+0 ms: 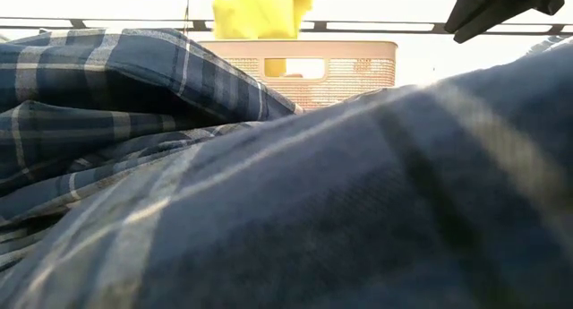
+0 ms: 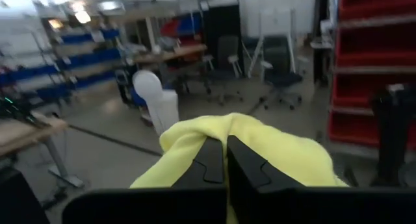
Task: Sort clothes
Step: Put the yellow shirt into the laundry bin
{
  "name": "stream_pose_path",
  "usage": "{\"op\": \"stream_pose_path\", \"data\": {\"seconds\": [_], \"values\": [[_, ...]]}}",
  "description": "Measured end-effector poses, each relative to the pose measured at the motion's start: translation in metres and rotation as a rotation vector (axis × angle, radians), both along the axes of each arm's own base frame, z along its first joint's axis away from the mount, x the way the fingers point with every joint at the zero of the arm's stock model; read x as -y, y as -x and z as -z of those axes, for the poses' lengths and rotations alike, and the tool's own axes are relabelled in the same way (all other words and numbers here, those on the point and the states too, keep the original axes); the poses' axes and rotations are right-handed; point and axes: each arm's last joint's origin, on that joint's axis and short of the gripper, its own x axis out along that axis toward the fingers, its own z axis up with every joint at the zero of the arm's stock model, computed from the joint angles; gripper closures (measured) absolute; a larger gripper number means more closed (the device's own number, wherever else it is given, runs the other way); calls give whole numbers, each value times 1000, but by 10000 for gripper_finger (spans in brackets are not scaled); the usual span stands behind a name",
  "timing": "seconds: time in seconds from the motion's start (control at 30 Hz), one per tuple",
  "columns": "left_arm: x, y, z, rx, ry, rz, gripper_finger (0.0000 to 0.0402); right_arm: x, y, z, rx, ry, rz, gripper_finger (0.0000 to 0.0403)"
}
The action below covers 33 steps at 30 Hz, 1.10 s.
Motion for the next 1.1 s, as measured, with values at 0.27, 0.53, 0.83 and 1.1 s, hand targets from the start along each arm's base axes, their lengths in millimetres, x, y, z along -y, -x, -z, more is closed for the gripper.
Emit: {"op": "stream_pose_path", "data": {"seconds": [0.27, 0.53, 0.83, 1.1], "values": [[-37, -42, 64, -309, 266, 52, 378, 0, 0, 0, -6, -5, -2, 276], [-60, -86, 135, -616, 461, 98, 366, 0, 0, 0, -7, -6, -3, 276], [-74, -125, 197, -786, 538, 76, 346, 0, 0, 0, -7, -5, -3, 276], [-73, -121, 189, -800, 501, 88, 303, 0, 1, 0, -11, -3, -3, 276]]}}
